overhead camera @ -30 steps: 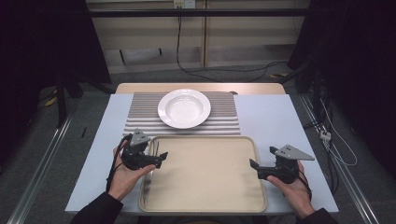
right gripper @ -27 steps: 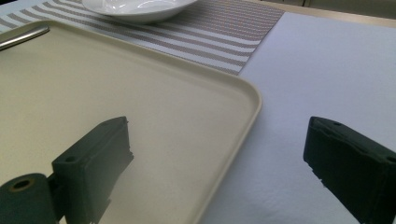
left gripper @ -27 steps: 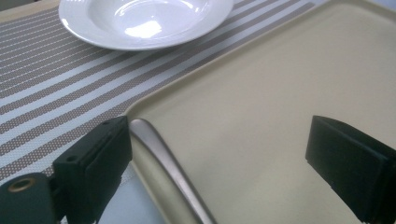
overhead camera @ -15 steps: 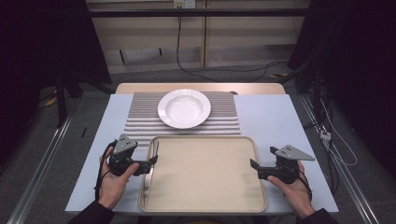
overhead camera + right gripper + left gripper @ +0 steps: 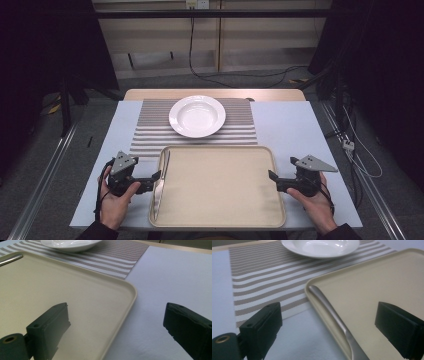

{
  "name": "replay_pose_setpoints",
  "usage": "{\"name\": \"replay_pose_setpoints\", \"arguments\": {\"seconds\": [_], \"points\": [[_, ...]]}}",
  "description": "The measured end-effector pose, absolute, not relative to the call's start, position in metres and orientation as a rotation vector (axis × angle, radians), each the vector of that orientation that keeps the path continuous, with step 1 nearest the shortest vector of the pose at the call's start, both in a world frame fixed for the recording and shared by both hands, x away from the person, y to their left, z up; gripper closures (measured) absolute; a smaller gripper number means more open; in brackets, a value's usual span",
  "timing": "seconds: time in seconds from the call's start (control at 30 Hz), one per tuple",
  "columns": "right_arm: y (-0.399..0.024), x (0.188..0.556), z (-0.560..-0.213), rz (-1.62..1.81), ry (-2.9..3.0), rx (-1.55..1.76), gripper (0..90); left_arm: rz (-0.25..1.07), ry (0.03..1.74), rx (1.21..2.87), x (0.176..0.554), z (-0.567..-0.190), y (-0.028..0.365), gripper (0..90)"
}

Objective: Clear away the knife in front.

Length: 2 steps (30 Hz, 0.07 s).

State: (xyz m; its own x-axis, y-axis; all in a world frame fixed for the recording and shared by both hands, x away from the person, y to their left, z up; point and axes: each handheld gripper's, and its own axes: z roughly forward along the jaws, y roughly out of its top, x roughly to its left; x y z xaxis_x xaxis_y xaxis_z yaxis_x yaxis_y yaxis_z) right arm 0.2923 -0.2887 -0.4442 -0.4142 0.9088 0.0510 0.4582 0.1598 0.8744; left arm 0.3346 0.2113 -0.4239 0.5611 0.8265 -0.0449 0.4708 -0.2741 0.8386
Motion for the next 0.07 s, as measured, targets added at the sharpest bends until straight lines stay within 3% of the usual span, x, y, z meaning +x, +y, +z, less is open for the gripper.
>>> {"name": "replay_pose_setpoints", "arguments": {"seconds": [0.07], "points": [[-0.289, 0.2925, -0.4442, 1.194, 1.947, 1.294, 6.5, 0.506, 1.05, 1.929, 0.3362, -0.4218, 0.2129, 7.0]]}}
